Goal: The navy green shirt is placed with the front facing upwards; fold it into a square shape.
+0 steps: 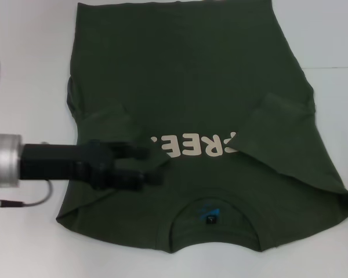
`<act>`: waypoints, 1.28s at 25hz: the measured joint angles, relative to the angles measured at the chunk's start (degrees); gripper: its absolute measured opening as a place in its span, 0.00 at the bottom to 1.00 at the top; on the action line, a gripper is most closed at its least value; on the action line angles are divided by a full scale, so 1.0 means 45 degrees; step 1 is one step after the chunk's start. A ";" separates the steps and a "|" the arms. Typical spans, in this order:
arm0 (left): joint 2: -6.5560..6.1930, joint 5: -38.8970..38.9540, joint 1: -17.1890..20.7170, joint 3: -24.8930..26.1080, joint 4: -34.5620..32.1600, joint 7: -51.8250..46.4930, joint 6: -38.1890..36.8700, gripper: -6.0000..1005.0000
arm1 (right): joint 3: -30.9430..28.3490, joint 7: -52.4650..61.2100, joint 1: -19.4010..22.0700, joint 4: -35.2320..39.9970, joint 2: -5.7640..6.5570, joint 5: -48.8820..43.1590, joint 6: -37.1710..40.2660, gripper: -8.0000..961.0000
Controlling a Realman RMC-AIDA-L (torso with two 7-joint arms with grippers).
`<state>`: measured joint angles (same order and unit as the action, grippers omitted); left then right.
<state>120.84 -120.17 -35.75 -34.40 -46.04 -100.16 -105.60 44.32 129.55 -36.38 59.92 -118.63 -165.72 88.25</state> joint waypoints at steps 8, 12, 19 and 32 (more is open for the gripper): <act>-0.0149 -0.2819 0.0805 0.1649 -0.3747 -0.6914 0.0778 0.93 | 0.0149 0.0001 -0.0040 0.0051 -0.0007 -0.0008 0.0039 0.05; -0.0311 -0.4116 0.0924 0.2753 -0.4165 -0.8239 0.0794 0.93 | 0.0151 0.0001 -0.0040 0.0056 -0.0006 -0.0008 0.0051 0.05; -0.0408 -0.5966 0.0839 0.3067 -0.4123 -0.9892 0.0489 0.93 | 0.0151 0.0001 -0.0055 0.0064 -0.0006 -0.0009 0.0077 0.05; -0.0388 -0.6944 0.0473 0.1742 -0.2070 -1.0644 0.2010 0.93 | 0.0151 -0.0054 -0.0060 0.0065 -0.0021 -0.0006 0.0095 0.05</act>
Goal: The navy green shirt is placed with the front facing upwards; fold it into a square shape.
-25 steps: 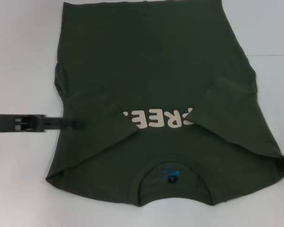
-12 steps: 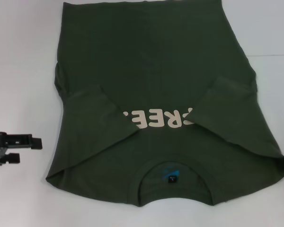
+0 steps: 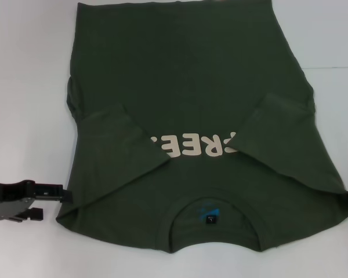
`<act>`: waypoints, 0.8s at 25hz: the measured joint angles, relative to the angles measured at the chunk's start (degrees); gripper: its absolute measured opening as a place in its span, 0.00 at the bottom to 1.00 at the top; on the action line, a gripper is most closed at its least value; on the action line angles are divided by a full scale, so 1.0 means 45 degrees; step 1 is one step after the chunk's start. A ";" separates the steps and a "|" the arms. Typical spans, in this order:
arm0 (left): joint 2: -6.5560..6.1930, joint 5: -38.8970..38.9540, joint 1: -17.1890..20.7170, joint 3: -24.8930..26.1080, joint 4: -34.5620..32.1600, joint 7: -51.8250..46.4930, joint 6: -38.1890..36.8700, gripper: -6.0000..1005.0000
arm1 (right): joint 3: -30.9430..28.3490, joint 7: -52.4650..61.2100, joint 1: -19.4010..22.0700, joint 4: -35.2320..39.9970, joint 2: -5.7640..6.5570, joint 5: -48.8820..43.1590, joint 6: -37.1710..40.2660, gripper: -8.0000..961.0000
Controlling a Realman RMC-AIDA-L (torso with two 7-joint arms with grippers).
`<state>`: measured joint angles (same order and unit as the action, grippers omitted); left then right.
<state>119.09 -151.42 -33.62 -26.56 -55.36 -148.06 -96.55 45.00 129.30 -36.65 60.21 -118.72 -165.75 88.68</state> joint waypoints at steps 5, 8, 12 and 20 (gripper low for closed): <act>-0.0007 -0.0003 -0.0058 -0.0108 0.0494 0.0046 0.0334 0.93 | 0.0000 -0.0027 0.0000 0.0000 -0.0005 0.0000 0.0017 0.05; -0.0023 -0.0011 -0.0133 -0.0116 0.0778 0.0082 0.0460 0.93 | -0.0001 -0.0050 -0.0004 0.0005 -0.0005 0.0000 0.0023 0.05; -0.0028 -0.0017 -0.0172 -0.0243 0.1013 0.0095 0.0718 0.93 | 0.0000 -0.0070 -0.0026 0.0005 -0.0005 0.0000 0.0035 0.05; -0.0022 -0.0024 -0.0204 -0.0334 0.1298 0.0200 0.0909 0.93 | 0.0017 -0.0127 -0.0058 0.0004 -0.0005 0.0000 0.0050 0.05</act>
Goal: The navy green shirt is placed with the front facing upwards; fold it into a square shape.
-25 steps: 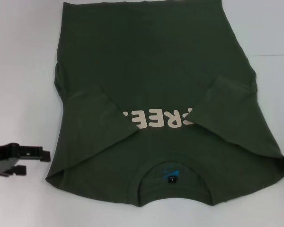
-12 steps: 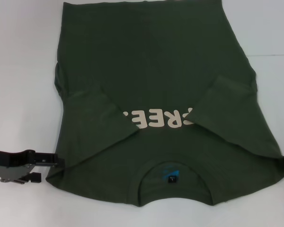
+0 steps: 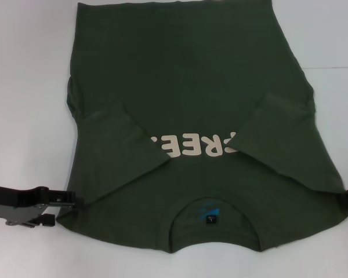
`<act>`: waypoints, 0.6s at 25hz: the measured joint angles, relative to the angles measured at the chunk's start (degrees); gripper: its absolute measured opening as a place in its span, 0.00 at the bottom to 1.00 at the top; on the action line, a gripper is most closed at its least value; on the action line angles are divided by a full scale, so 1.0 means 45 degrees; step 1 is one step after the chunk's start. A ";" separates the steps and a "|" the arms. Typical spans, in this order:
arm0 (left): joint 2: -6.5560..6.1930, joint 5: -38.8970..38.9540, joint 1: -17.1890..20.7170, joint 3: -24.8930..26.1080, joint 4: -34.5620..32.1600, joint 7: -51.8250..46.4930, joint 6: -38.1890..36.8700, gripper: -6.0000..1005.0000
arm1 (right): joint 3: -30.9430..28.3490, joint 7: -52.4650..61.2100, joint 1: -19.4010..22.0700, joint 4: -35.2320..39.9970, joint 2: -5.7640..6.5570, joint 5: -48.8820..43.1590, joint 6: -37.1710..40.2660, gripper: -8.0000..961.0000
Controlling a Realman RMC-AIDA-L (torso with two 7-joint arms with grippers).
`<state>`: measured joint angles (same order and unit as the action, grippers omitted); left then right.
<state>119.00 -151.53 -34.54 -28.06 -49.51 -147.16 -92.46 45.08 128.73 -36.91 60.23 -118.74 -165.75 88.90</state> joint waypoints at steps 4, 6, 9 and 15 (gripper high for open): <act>0.0001 0.0000 -0.0002 0.0013 0.0023 0.0007 0.0015 0.93 | 0.0030 -0.0008 -0.0001 -0.0006 0.0000 0.0000 -0.0002 0.05; 0.0001 0.0015 -0.0031 0.0006 0.0117 0.0020 0.0018 0.93 | 0.0039 -0.0010 -0.0001 -0.0006 0.0000 0.0000 0.0001 0.05; -0.0003 0.0020 -0.0134 0.0002 0.0372 0.0039 0.0099 0.93 | 0.0066 -0.0013 -0.0001 -0.0006 0.0000 -0.0001 0.0011 0.05; -0.0014 -0.0004 -0.0227 0.0004 0.0525 0.0062 0.0249 0.93 | 0.0174 -0.0014 -0.0001 -0.0019 0.0000 -0.0001 0.0030 0.05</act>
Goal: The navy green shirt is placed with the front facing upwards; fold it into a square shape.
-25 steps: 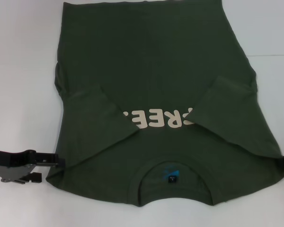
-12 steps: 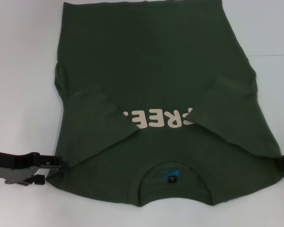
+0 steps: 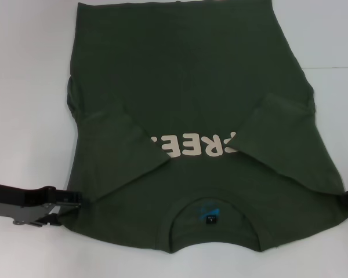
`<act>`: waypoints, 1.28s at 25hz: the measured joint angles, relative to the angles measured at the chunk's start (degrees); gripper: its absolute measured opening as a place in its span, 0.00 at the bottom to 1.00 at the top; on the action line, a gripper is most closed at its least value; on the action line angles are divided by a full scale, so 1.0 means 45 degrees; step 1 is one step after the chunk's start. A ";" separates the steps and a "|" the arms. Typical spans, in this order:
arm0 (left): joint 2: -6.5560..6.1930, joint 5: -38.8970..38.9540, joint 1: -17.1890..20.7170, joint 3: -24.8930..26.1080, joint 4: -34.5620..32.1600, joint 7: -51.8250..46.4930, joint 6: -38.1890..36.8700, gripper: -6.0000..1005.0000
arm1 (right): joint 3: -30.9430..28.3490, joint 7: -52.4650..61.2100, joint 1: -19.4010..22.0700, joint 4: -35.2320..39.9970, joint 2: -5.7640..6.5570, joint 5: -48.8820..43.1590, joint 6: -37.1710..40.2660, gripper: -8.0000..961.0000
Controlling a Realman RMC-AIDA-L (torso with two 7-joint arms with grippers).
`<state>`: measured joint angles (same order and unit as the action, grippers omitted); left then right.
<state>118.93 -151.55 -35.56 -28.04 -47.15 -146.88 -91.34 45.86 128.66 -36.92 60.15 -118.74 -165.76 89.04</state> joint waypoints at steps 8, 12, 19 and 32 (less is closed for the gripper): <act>-0.0025 -0.0237 0.0012 0.0004 -0.0059 0.0012 0.0598 0.75 | 0.0008 0.0000 0.0000 0.0018 0.0000 0.0031 0.0059 0.05; -0.0025 -0.0339 0.0012 -0.0033 -0.0050 0.0087 0.0609 0.58 | 0.0005 0.0000 0.0001 0.0018 0.0017 0.0048 0.0067 0.05; -0.0025 -0.0339 -0.0078 -0.0117 -0.0021 0.0101 0.0494 0.34 | 0.0004 -0.0014 0.0001 0.0017 0.0056 0.0097 0.0065 0.05; 0.0013 -0.0326 -0.0089 -0.0663 -0.0087 0.0147 0.0600 0.11 | 0.0004 -0.0019 0.0000 0.0012 0.0080 0.0100 0.0040 0.05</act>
<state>118.99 -153.01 -35.96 -31.03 -47.54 -146.22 -88.64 45.87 128.58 -36.92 60.20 -118.39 -165.31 89.22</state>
